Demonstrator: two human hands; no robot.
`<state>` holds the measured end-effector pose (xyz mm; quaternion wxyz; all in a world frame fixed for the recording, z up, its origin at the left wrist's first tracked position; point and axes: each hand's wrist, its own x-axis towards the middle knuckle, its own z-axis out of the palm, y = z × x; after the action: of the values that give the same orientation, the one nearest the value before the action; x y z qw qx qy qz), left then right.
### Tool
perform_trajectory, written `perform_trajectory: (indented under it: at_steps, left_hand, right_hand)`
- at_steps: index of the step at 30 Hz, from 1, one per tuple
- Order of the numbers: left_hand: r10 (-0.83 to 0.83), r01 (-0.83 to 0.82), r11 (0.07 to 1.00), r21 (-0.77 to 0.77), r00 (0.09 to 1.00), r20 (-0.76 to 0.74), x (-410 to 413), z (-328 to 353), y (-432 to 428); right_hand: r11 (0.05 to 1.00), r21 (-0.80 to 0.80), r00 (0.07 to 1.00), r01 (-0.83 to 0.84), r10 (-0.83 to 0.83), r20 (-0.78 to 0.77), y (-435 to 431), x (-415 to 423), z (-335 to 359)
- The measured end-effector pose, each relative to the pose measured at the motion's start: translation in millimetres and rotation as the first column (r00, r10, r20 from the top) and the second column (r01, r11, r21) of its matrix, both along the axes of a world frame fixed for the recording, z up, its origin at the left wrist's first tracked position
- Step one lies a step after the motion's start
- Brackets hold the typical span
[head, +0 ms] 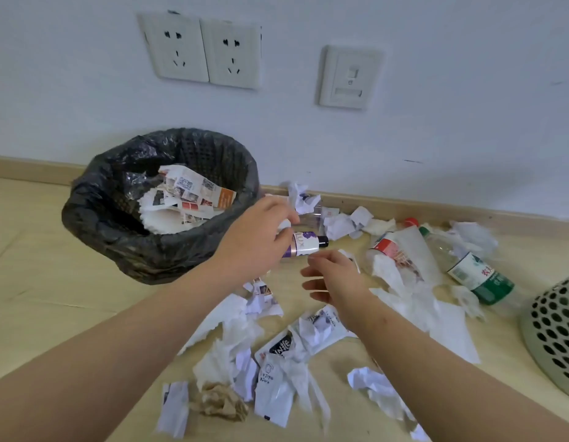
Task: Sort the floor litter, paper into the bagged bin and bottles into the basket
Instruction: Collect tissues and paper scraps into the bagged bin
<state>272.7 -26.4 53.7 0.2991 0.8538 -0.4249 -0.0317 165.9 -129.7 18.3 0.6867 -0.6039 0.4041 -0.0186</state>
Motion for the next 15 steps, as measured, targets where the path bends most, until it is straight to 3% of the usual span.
perform_trajectory:
  at_steps: [4,8,12,15]
  left_hand:
    - [-0.193,0.199,0.954,0.224,0.98,-0.05,-24,-50,17]
    - [-0.386,0.372,0.832,0.411,0.921,-0.051,-37,-94,53]
    - [-0.516,0.437,0.687,0.581,0.856,-0.034,-49,-120,82]
    - [-0.579,0.45,0.62,0.643,0.815,-0.014,-53,-136,88]
  right_hand:
    - [0.972,-0.128,0.966,-0.197,0.17,-0.193,3,-31,-36]
    - [0.843,-0.259,0.856,-0.473,0.369,-0.362,4,-58,-68]
    - [0.525,-0.4,0.653,-0.751,0.497,-0.572,7,-71,-81]
    - [0.314,-0.471,0.563,-0.825,0.537,-0.629,9,-74,-86]
